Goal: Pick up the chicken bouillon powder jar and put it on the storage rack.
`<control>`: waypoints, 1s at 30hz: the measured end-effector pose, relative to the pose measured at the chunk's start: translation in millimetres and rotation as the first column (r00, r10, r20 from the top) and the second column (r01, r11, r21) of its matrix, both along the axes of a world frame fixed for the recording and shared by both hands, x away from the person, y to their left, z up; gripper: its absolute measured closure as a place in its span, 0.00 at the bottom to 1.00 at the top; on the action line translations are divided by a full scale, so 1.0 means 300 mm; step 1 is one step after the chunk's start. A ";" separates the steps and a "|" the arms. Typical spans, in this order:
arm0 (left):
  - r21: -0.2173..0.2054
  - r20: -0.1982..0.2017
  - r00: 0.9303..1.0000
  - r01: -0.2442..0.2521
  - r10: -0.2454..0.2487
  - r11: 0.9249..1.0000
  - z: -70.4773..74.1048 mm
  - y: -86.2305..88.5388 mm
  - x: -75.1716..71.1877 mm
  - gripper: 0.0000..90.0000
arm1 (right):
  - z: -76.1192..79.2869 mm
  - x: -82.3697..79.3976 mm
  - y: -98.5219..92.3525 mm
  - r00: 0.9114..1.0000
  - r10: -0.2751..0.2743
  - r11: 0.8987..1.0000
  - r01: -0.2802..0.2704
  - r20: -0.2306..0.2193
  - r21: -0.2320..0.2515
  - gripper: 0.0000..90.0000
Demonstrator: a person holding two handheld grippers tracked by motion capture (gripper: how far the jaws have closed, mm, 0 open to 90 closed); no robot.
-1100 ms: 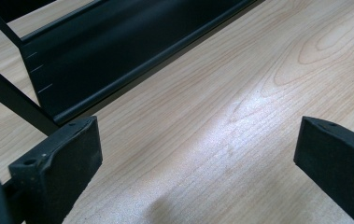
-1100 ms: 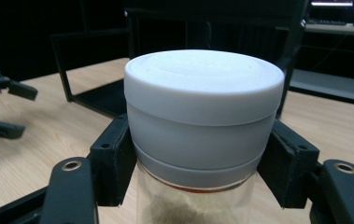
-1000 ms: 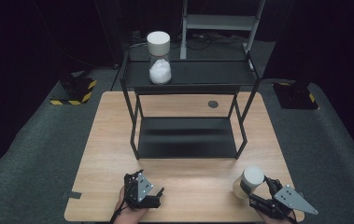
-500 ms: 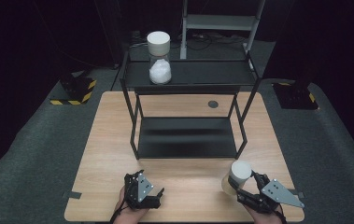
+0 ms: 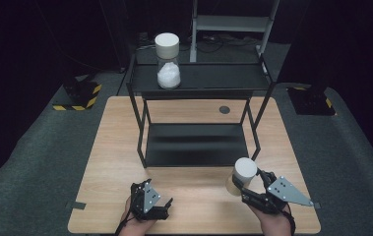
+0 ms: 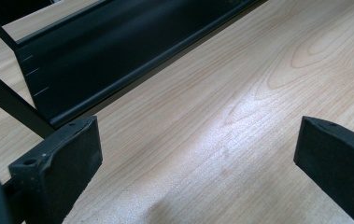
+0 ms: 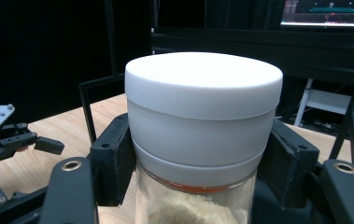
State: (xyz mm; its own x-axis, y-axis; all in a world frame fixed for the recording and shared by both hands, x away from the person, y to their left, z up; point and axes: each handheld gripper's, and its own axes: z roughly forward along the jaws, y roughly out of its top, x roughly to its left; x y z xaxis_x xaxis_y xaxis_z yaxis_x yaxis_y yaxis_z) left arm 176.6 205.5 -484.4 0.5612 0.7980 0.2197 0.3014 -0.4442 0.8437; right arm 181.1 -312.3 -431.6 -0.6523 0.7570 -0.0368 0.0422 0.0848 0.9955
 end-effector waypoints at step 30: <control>-0.033 -0.003 1.000 0.001 -0.001 0.999 -0.003 0.019 0.002 0.01 | 0.173 0.190 0.134 1.000 0.018 1.000 -0.018 0.012 0.009 0.38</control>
State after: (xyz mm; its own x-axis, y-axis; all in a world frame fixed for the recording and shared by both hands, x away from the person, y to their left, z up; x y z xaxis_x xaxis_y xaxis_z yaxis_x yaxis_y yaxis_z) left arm 177.3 211.1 -485.4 0.5629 0.8041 0.1914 0.3035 -0.4165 0.8570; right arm 238.1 -272.1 -379.8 -0.6654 0.7456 -0.0376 0.0289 0.0760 0.9967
